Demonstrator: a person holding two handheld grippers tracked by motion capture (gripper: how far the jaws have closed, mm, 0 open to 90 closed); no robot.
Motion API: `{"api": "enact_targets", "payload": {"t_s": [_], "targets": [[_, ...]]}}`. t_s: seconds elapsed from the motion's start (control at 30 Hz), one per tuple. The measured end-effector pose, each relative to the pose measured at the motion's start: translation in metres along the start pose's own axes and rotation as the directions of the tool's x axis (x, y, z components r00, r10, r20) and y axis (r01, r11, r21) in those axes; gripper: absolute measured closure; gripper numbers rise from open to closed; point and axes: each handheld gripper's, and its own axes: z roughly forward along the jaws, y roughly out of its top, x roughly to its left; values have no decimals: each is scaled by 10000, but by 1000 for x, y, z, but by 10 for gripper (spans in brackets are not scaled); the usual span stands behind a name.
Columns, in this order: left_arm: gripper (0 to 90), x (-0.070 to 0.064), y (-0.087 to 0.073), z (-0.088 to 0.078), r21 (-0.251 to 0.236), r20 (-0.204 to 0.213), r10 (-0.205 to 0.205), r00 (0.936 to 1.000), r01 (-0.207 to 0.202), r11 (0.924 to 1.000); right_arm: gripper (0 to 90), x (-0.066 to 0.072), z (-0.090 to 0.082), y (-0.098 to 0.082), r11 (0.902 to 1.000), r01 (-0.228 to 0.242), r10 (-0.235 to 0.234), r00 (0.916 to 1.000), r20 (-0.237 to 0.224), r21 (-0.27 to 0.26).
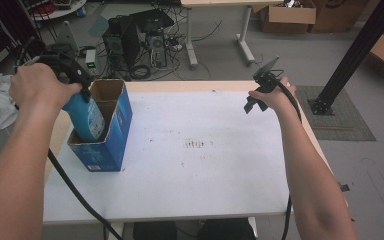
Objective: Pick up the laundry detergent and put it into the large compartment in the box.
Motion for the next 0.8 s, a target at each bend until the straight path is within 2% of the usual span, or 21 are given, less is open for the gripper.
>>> {"api": "enact_targets", "payload": {"t_s": [0.2, 0.5, 0.8], "targets": [[373, -3, 3, 28, 262, 128, -30, 9999, 27, 9997, 262, 1, 0, 0, 10000, 90, -90, 10000, 4, -26], [373, -8, 7, 57, 533, 329, 64, 9994, -82, 9985, 262, 4, 0, 0, 9999, 107, -107, 9999, -44, 12], [373, -9, 7, 84, 736, 177, 116, 9998, -128, 9972, 262, 3, 0, 0, 9999, 153, -153, 9999, -42, -21]]}}
